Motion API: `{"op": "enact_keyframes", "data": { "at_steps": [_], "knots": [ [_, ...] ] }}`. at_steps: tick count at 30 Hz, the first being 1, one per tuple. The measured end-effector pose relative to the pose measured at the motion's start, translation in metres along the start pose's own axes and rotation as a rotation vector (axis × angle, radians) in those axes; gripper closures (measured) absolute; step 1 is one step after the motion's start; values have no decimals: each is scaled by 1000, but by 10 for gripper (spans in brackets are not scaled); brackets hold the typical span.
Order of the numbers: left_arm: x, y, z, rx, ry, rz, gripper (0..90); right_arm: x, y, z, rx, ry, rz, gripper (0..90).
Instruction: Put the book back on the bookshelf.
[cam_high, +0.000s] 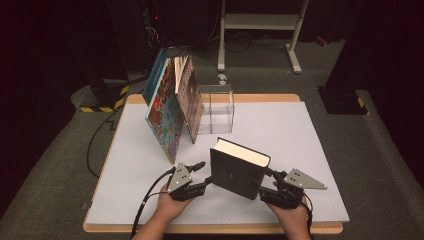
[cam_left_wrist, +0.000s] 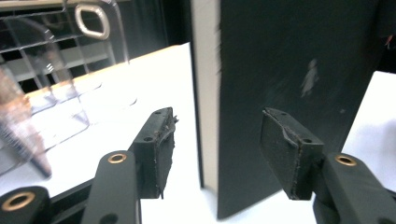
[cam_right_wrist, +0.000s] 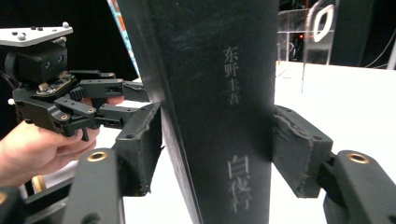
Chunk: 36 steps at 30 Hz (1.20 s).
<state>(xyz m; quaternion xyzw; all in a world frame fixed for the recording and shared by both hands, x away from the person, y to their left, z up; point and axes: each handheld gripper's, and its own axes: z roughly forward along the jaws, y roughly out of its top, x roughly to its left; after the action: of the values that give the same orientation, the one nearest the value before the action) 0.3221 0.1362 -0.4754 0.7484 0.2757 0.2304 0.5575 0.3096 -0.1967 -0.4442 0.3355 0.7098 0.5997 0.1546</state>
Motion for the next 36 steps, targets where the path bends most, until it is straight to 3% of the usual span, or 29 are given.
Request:
{"op": "enact_keyframes", "data": {
  "at_steps": [5, 10, 12, 13, 14, 18, 20, 24, 27, 30, 36],
  "knots": [
    [15, -9, -14, 46, 47, -15, 407, 4, 3, 8, 21, 13, -19, 286],
    [43, -17, -32, 101, 121, -68, 373, 5, 12, 11, 12, 17, -47, 258],
    [54, -21, -41, 120, 172, -78, 371, 6, 16, 12, 0, 21, -52, 262],
    [60, -23, -45, 145, 222, -75, 375, 6, 18, 13, -1, 27, -48, 263],
    [67, -25, -52, 158, 274, -94, 379, 6, 19, 14, -2, 28, -47, 258],
    [88, -32, -71, 131, 330, -189, 382, 8, 23, 18, 14, 31, -58, 265],
    [98, -37, -79, 140, 339, -235, 371, 7, 25, 19, 22, 42, -62, 271],
    [106, -44, -85, 143, 354, -278, 355, 7, 32, 21, 23, 65, -78, 286],
    [108, -44, -88, 147, 390, -276, 350, 7, 38, 21, 16, 84, -95, 303],
    [112, -45, -93, 124, 391, -307, 352, 8, 40, 23, 41, 90, -105, 360],
    [112, -47, -91, 131, 382, -313, 359, 6, 44, 22, 87, 132, -119, 490]
  ]
}}
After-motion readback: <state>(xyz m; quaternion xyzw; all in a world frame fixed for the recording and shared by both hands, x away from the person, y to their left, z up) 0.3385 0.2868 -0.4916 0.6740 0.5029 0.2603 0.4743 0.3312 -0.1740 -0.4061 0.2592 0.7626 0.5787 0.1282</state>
